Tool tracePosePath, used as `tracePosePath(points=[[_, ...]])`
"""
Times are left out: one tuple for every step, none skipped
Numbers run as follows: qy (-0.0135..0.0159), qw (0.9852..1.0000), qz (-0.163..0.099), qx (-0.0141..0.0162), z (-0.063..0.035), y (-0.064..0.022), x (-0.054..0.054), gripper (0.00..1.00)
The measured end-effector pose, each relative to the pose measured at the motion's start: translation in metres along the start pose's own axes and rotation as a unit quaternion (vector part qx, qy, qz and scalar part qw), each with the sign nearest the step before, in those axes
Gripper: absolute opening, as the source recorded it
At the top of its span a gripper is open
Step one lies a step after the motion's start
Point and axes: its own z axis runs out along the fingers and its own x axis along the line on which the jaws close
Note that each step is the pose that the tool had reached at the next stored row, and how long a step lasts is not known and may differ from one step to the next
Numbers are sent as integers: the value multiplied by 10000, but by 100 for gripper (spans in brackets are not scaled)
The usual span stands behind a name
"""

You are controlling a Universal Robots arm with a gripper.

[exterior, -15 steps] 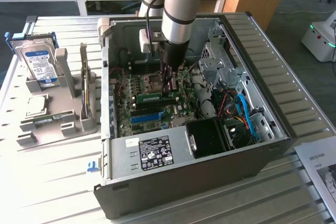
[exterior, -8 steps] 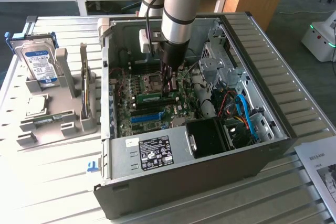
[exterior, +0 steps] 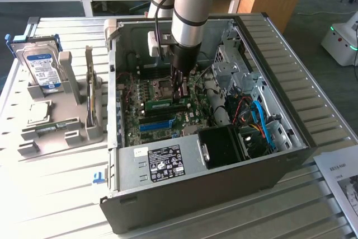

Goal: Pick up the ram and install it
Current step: 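Insert the ram into the slot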

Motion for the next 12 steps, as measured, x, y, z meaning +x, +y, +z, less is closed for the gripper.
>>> tracePosePath(points=[[-1, 10000, 4, 1, 0, 0, 1, 12], [-2, 10000, 7, 1, 0, 0, 1, 12], [-3, 10000, 8, 1, 0, 0, 1, 12], [-3, 10000, 9, 2, 0, 0, 2, 12], [-3, 10000, 9, 7, 0, 0, 3, 12], [-3, 10000, 9, 17, 1, -1, 3, 12], [-3, 10000, 8, 21, 1, -1, 3, 12], [-3, 10000, 8, 21, 1, -1, 3, 12], [-3, 10000, 9, 21, 1, 0, 3, 12], [-3, 10000, 9, 21, 1, 0, 3, 12], [-3, 10000, 9, 21, 1, 0, 3, 12], [-3, 10000, 9, 21, 1, 0, 3, 12]])
